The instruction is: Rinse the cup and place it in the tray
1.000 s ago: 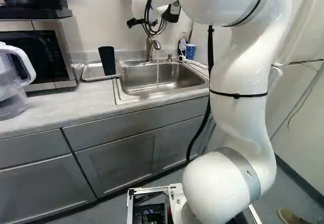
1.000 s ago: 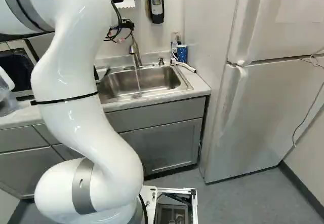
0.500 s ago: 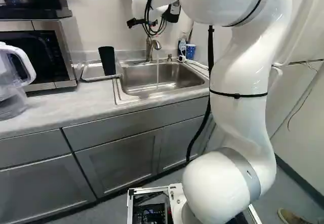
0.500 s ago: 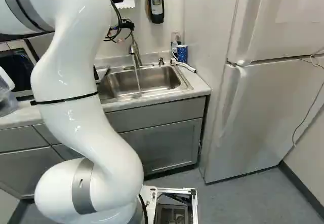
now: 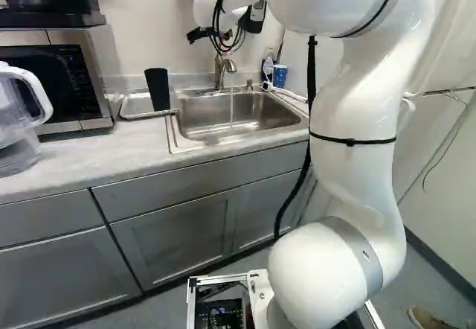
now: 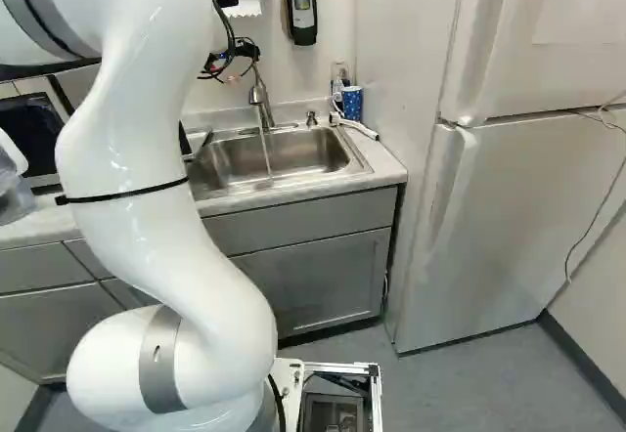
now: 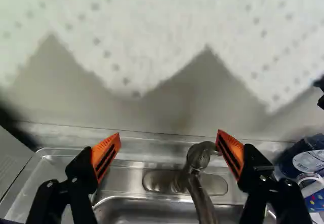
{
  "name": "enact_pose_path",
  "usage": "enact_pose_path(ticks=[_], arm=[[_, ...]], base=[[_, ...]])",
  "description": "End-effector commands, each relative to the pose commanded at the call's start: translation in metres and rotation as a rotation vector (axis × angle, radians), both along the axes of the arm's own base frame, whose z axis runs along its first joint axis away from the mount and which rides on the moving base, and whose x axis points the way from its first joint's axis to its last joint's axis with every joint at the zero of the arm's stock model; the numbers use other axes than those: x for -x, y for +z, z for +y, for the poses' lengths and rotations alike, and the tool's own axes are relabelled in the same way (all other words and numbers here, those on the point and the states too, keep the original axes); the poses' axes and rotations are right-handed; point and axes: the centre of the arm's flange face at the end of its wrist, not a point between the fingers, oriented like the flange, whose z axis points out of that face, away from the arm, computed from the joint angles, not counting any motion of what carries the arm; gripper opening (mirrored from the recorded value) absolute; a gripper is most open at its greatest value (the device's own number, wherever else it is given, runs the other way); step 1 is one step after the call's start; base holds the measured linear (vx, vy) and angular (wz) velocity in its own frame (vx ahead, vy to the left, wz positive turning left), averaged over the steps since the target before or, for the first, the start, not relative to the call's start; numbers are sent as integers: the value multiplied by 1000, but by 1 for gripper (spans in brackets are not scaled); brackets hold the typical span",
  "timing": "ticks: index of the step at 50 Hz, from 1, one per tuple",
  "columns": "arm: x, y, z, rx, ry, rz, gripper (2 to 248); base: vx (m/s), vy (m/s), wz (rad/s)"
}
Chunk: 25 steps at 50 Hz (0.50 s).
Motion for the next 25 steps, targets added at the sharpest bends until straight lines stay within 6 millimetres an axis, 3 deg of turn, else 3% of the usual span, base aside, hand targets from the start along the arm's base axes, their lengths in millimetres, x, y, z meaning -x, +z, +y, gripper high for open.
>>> enact_pose_path(ticks=[25], arm=[[17,-3,-2,18,-4,53,247]], base=[[0,0,0]])
